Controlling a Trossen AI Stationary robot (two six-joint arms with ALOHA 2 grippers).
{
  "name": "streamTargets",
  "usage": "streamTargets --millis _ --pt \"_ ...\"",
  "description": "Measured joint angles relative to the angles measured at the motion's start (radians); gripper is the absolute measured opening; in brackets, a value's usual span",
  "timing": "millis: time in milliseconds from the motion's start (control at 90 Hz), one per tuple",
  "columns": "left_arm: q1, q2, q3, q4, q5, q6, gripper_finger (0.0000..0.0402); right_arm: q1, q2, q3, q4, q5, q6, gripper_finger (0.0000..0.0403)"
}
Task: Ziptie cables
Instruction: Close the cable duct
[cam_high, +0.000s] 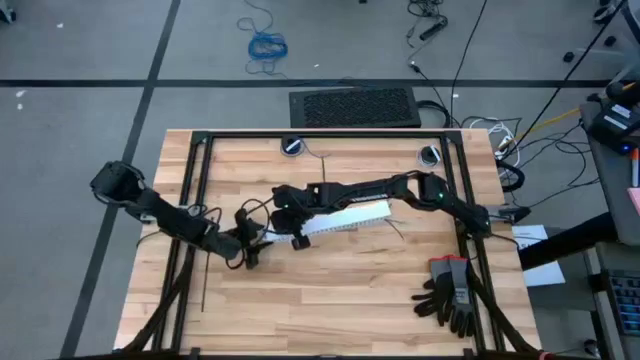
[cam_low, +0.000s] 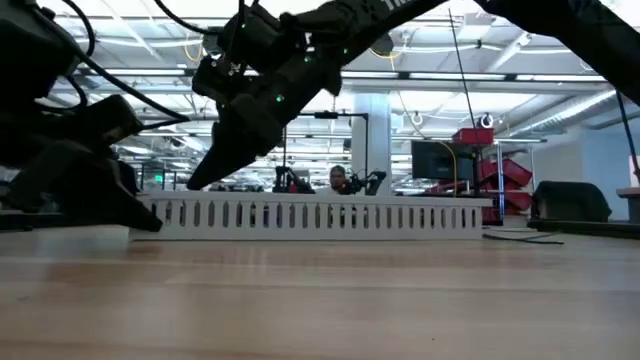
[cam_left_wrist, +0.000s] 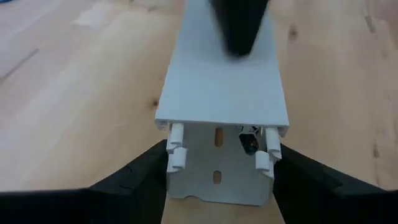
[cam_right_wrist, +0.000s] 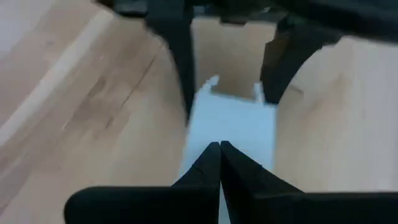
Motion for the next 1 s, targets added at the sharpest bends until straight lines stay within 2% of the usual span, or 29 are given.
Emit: streamTargets --millis 144,278,533,833,1000 --pt "0.000 0.000 0.000 -0.015 0.001 0.003 0.0243 0.000 -0.040 0.021 -0.083 0.046 -0.024 0.0000" --pt "-0.001 0.005 0.000 -0.035 0.017 0.005 0.0264 -0.010 -0.034 0.018 -0.133 0.046 -0.024 0.0000" --pt "-0.002 0.034 -0.001 -0.018 0.026 -0.004 0.0273 -0.017 -0.002 -0.004 -0.053 0.006 -0.009 0.0000" --pt "-0.003 0.034 -0.002 -0.015 0.020 0.002 0.0244 -0.012 0.046 0.001 0.052 -0.047 0.005 0.0000" --pt "-0.003 0.035 -0.002 -0.014 0.020 0.003 0.0242 -0.010 0.052 -0.002 0.115 -0.061 0.022 0.0000"
